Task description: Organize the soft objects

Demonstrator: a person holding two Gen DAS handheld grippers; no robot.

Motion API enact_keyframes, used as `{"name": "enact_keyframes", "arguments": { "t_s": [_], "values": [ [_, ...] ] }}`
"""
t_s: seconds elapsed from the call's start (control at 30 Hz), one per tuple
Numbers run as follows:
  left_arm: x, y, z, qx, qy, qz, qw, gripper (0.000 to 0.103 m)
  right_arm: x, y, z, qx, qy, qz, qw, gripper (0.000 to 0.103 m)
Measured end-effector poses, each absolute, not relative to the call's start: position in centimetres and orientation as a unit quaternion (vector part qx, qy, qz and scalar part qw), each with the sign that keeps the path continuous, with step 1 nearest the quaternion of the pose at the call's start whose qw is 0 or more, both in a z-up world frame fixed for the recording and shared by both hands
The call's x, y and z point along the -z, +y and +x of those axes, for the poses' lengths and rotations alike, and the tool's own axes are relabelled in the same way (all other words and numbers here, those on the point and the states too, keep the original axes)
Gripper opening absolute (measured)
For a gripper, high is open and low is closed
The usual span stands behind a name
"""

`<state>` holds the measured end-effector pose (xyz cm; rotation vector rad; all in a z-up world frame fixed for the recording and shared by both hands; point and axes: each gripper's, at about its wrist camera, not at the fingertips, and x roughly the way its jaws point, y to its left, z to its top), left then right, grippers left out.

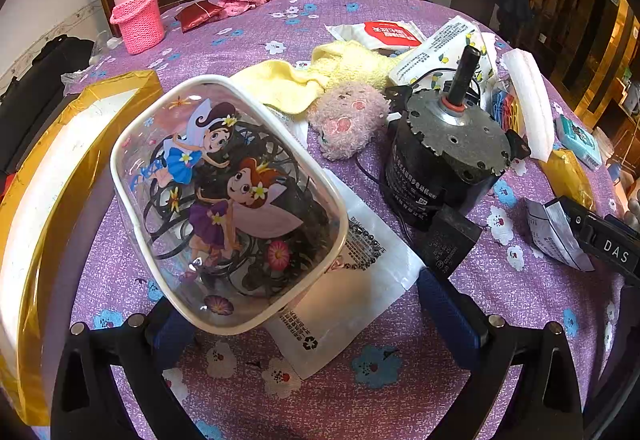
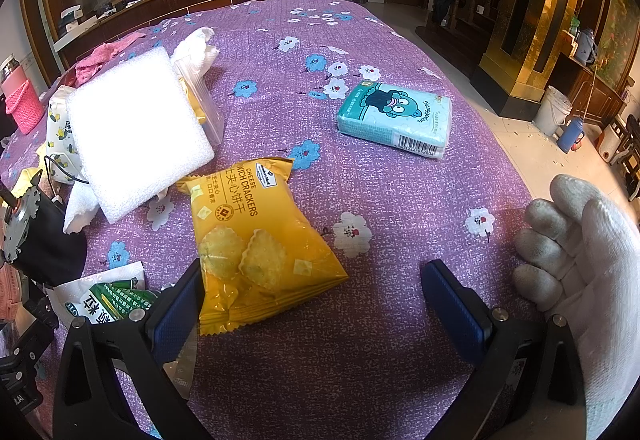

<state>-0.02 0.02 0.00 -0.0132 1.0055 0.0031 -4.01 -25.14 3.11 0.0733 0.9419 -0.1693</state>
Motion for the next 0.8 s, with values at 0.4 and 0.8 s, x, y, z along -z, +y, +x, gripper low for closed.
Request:
{"name": "enact_keyframes", "arguments": {
  "t_s": [0.4,0.8],
  "values": [
    [-0.2,3.3,-1.4,0.059,0.504,0.014,0.861,0.102,-3.1,-25.2,-4.0,0.081,0.453,0.036,0.887,0.103],
    [-0.2,3.0,-1.5,0.050,0.497,0.021,0.866,0.102,-3.1,-25.2,-4.0,0.081,0.453,0.036,0.887,0.103]
  ]
}}
